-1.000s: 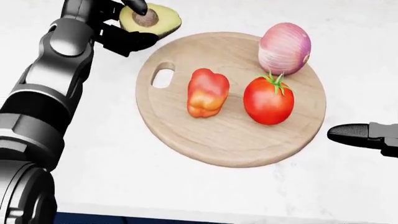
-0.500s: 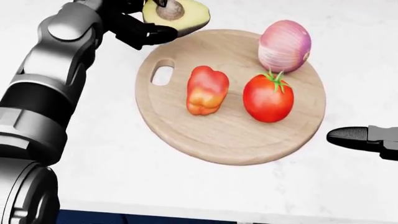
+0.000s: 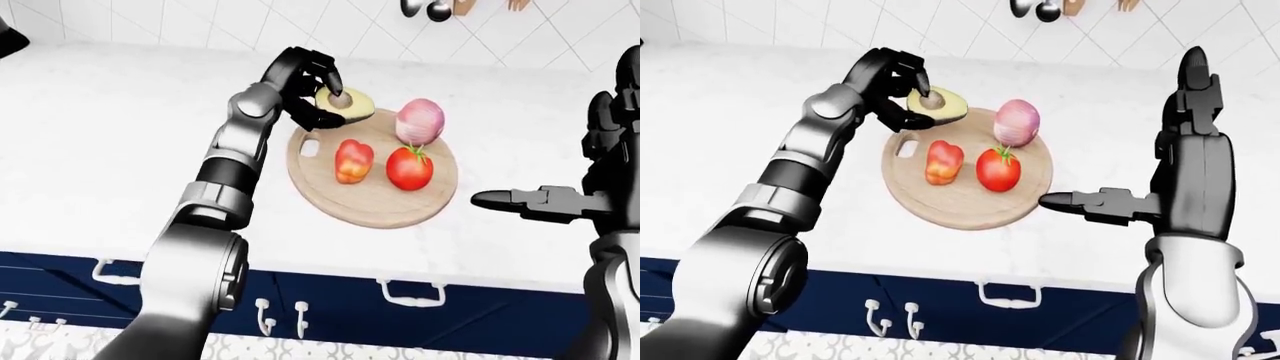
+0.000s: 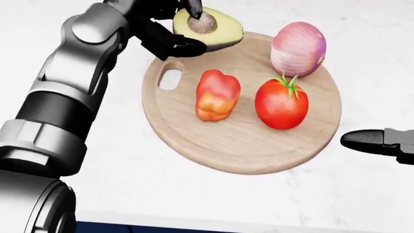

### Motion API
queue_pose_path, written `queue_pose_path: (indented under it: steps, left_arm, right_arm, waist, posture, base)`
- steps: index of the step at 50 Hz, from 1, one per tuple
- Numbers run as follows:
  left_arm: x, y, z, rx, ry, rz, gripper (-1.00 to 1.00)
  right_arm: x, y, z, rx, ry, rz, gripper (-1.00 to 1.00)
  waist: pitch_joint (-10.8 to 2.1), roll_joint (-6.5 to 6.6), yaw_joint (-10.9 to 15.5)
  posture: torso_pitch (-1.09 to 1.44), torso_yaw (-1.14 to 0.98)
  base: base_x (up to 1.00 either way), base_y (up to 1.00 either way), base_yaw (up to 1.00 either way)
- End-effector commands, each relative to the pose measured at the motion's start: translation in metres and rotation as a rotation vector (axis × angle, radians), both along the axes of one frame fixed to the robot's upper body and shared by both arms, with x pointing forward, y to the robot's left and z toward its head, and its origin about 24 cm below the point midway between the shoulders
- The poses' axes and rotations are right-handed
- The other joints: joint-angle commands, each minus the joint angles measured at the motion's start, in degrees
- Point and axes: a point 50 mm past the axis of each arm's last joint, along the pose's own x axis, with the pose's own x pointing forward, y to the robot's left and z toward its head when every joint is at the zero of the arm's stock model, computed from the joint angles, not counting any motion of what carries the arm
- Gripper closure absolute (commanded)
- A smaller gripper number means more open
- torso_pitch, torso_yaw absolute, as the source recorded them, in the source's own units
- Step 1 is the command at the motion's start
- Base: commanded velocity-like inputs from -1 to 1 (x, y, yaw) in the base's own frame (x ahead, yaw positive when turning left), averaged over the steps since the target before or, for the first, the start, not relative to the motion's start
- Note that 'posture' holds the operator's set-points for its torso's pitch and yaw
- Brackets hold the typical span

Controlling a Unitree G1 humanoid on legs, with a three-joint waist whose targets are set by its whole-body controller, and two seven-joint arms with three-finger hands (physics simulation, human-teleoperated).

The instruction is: Place the avocado, onion, tomato and bell pepper on the cutting board.

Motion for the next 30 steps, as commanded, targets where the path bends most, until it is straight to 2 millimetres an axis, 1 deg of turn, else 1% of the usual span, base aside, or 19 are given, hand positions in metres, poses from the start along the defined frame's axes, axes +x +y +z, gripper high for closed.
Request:
queue_pose_path:
  steps: [1,6,11,14,15,16,17,19,20,22,23,27,30]
  left_arm:
    - [-0.004,-0.005,0.033,-0.035,-0.115,-0.028,0.64]
    - [-0.003,-0.012,0.026,-0.017,-0.106,-0.036,0.63]
    - [-0.004,-0.015,0.025,-0.03,-0.096,-0.049,0.52]
    - [-0.004,-0.014,0.023,-0.021,-0.09,-0.055,0.35]
    - [-0.004,-0.015,0.022,-0.016,-0.087,-0.058,0.24]
    - [-0.004,-0.015,0.022,-0.016,-0.085,-0.061,0.24]
    - [-0.004,-0.014,0.022,-0.012,-0.085,-0.058,0.15]
    - [-0.004,-0.013,0.022,-0.01,-0.087,-0.054,0.1]
    - [-0.004,-0.012,0.023,-0.011,-0.089,-0.051,0.04]
    - [-0.004,-0.011,0.025,-0.012,-0.092,-0.045,0.03]
    - [-0.004,-0.01,0.026,-0.016,-0.095,-0.042,-0.05]
    - [-0.004,-0.011,0.025,-0.012,-0.09,-0.045,-0.07]
    - [-0.004,-0.011,0.022,-0.012,-0.083,-0.049,-0.04]
  right_arm:
    - [-0.005,0.001,0.009,-0.029,-0.064,-0.009,-1.0]
    - [-0.006,0.001,0.009,-0.027,-0.064,-0.009,-1.0]
    - [-0.006,0.001,0.008,-0.026,-0.062,-0.01,-1.0]
    - [-0.006,0.001,0.007,-0.025,-0.062,-0.01,-1.0]
    - [-0.005,0.001,0.007,-0.025,-0.061,-0.01,-1.0]
    - [-0.006,0.001,0.006,-0.024,-0.061,-0.011,-1.0]
    - [-0.006,0.001,0.006,-0.025,-0.061,-0.012,-1.0]
    - [-0.005,0.002,0.007,-0.026,-0.061,-0.01,-1.0]
    - [-0.005,0.001,0.007,-0.027,-0.061,-0.011,-1.0]
    - [-0.005,0.001,0.007,-0.027,-0.062,-0.01,-1.0]
    - [-0.005,0.001,0.007,-0.029,-0.061,-0.011,-1.0]
    - [-0.005,0.001,0.009,-0.029,-0.063,-0.009,-1.0]
    - [-0.006,0.0,0.01,-0.029,-0.065,-0.011,-1.0]
  waist:
    - [-1.77,-0.2,0.0]
    - [-1.76,-0.32,0.0]
    - [-1.79,-0.39,0.1]
    - [-1.79,-0.39,0.0]
    - [-1.77,-0.38,0.0]
    - [-1.78,-0.36,0.0]
    - [-1.77,-0.35,0.0]
    - [-1.77,-0.33,0.0]
    - [-1.77,-0.32,0.0]
    - [-1.77,-0.31,0.0]
    - [-1.77,-0.3,0.0]
    - [-1.72,-0.31,0.0]
    - [-1.71,-0.34,0.0]
  posture:
    - [0.1,0.0]
    - [0.1,0.0]
    - [0.1,0.0]
    - [0.1,0.0]
    - [0.1,0.0]
    - [0.1,0.0]
    - [0.1,0.0]
    - [0.1,0.0]
    - [0.1,0.0]
    - [0.1,0.0]
    - [0.1,0.0]
    - [0.1,0.0]
    - [0.1,0.0]
  base:
    - [0.0,0.0,0.0]
    - [0.0,0.0,0.0]
    - [0.0,0.0,0.0]
    - [0.0,0.0,0.0]
    - [0.0,0.0,0.0]
    - [0.0,0.0,0.0]
    - [0.0,0.0,0.0]
    - [0.0,0.0,0.0]
    - [0.0,0.0,0.0]
    - [0.0,0.0,0.0]
    - [0.0,0.0,0.0]
    - [0.0,0.0,0.0]
    - [0.0,0.0,0.0]
